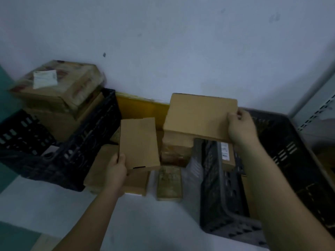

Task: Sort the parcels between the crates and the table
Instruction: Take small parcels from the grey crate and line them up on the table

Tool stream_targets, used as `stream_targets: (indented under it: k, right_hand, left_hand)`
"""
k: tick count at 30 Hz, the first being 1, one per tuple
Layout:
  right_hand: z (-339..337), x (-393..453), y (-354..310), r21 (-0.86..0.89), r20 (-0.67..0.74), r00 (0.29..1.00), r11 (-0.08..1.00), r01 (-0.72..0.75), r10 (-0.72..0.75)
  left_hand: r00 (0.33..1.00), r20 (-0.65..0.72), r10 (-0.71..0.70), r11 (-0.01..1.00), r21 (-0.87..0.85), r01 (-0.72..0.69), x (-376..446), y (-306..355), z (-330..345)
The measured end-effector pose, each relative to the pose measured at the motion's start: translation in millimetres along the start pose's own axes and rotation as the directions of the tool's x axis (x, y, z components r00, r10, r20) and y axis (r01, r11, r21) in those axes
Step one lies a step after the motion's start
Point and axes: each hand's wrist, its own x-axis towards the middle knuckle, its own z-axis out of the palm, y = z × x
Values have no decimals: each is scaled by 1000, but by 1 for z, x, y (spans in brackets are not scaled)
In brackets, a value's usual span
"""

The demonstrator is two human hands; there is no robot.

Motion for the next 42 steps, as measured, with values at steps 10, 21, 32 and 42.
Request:
stream_targets:
  k: [10, 21, 32, 42]
  right_hand:
    - [134, -41, 41, 324, -58, 893, 854, -407, 447]
    - [173, -44, 86, 38, -198, 908, 929, -368, 368]
    - [163, -26, 88, -560, -53, 965, 792, -243, 258]
    - [136, -53, 52, -775, 135, 982, 603, 188, -133]
  left_hand:
    - [996, 68, -55, 989, 144, 45, 30, -10, -43]
    - [997, 35, -68, 854, 518, 40, 69, -45, -24]
    - [981, 174, 90, 59, 982, -180, 67, -47, -10]
    - [906, 300, 297, -24, 951, -307, 52, -16, 18]
